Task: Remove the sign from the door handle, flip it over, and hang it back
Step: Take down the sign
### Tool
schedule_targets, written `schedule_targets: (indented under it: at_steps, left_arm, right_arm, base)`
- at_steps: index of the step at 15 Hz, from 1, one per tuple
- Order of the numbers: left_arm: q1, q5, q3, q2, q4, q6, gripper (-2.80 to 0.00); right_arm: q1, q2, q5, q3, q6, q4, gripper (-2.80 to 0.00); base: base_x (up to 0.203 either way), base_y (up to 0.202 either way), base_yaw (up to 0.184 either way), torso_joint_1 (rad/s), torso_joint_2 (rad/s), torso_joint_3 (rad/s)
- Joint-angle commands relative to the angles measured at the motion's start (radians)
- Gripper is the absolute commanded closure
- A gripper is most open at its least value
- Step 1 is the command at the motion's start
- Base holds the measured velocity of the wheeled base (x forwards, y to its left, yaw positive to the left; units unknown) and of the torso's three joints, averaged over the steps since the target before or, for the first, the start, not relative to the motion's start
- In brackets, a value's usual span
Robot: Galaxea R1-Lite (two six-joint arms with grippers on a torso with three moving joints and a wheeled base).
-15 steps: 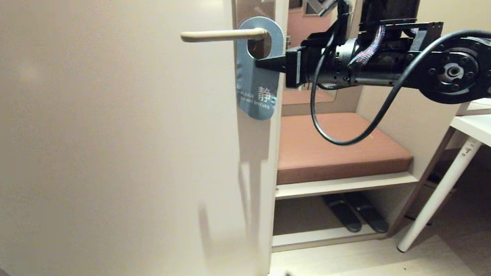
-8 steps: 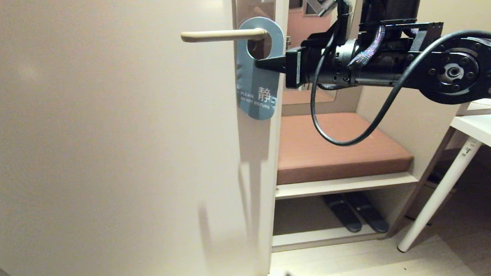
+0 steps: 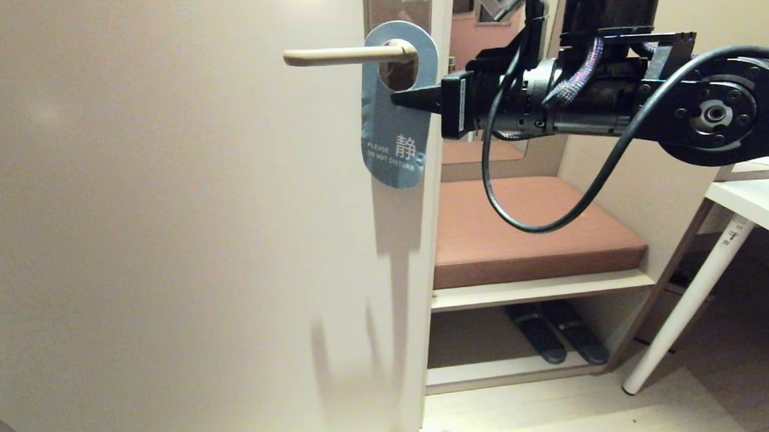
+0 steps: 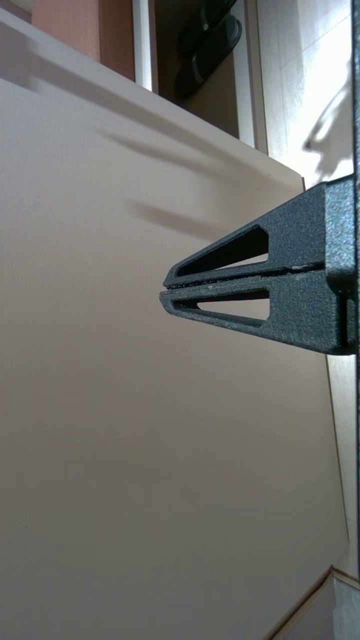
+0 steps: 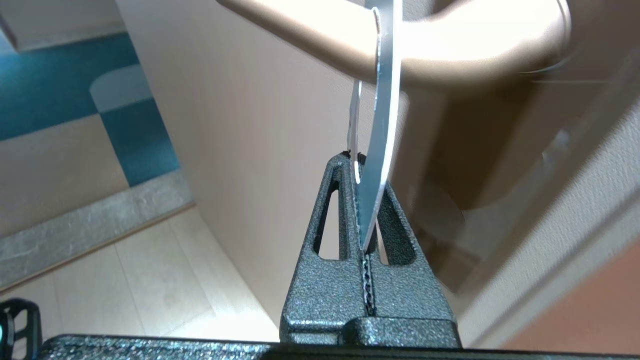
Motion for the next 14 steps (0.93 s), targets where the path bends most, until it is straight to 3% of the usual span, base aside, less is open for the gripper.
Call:
schedule_targets:
  at_steps: [1, 14]
  left_arm:
    - [0.000, 0.000, 0.000, 0.000, 0.000, -0.001, 0.00]
    - [0.000, 0.001, 0.000, 0.000, 0.000, -0.001, 0.00]
  right_arm:
    - [0.025, 0.014, 0.003, 0.002, 0.000, -0.039, 0.00]
    - [0.089, 0.132, -0.064, -0.106, -0.001, -0.110, 0.00]
  base:
    - [0.000, 0.000, 0.000, 0.000, 0.00, 0.000]
    - [0.000, 0.000, 0.000, 0.000, 0.00, 0.000]
